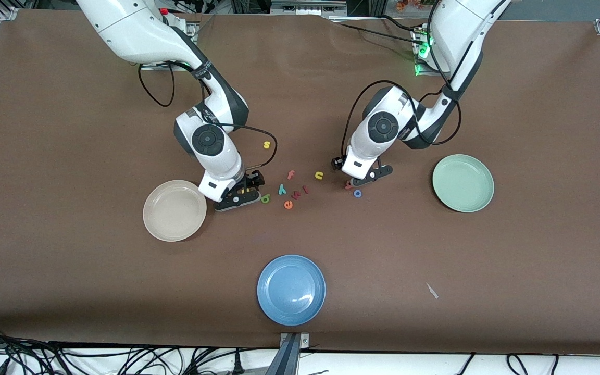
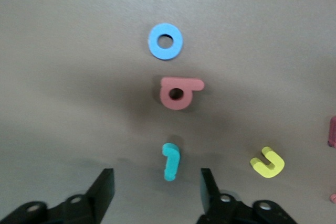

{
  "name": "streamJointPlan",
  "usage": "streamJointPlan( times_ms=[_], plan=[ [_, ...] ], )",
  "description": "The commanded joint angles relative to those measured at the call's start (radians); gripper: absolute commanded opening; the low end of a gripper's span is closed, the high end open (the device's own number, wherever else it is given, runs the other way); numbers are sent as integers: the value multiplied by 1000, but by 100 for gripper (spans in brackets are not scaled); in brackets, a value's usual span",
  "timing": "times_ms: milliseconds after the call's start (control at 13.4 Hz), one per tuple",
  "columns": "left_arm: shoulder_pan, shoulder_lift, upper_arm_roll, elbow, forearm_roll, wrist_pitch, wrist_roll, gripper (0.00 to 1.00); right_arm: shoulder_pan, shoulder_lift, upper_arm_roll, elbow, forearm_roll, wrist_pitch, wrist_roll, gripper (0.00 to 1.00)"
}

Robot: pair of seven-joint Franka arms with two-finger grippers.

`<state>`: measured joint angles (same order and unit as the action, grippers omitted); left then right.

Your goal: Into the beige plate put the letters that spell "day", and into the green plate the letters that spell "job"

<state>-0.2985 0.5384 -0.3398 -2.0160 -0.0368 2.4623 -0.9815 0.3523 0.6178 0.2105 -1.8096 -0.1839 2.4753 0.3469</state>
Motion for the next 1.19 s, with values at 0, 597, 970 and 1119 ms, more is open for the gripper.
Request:
streamJointPlan(
  times_ms=[0, 597, 970, 1119],
  plan=[
    [-16, 23, 7, 14, 38, 24, -75, 67, -23, 14, 23, -49, -26, 95, -31, 100],
    [-17, 51, 9, 20, 77, 32, -114, 28, -23, 54, 20, -63, -52, 140, -34, 99],
    [-17, 51, 9, 20, 107, 32, -112, 0, -23, 71, 16, -63, -66, 166, -34, 83],
    [-14, 45, 9, 20, 107, 20, -106, 0, -24, 68, 15, -68, -66, 165, -34, 71]
  ],
)
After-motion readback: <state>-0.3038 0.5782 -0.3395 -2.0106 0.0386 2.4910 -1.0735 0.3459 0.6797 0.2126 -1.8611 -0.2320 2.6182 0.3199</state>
